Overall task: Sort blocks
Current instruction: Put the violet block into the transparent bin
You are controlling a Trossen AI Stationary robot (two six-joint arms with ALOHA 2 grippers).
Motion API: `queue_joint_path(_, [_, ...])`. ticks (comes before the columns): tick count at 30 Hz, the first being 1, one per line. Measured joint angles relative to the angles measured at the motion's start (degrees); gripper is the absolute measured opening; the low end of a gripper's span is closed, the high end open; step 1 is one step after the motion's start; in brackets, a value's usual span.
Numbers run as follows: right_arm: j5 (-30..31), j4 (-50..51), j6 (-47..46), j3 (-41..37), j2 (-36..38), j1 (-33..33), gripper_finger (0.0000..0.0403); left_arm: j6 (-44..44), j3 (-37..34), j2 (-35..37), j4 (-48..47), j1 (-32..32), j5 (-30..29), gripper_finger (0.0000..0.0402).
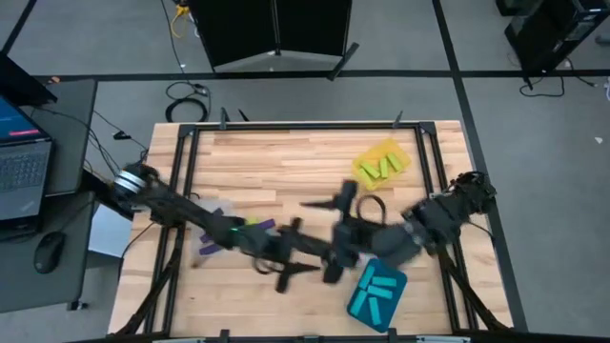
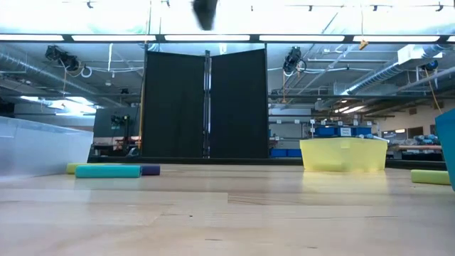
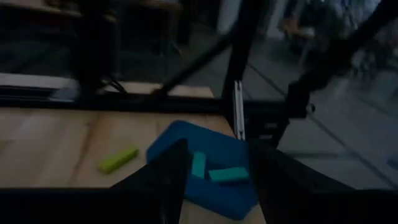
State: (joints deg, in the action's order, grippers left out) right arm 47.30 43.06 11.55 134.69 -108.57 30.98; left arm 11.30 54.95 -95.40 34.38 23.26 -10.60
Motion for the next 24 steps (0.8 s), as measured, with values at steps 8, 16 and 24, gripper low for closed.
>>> queue_joint_path(8, [-18.52,-2.2,-1.67,-7.85,0.02,-13.69,0.0281,0.96,-19.14,22.58,0.19,5.32,-18.03,0.0172])
queue_joint_path(16, [-36.07,-10.83,-2.47,-24.42,-0.02,-24.57,0.0282,1.0,-24.44,34.7,-9.0,9.28,-28.04,0.0172])
queue_joint_path(24, [-48.34,-31.06,-3.48,-45.95,-0.07,-31.37,0.0282,2.2,-24.58,41.51,-17.06,9.45,-32.77,0.0172])
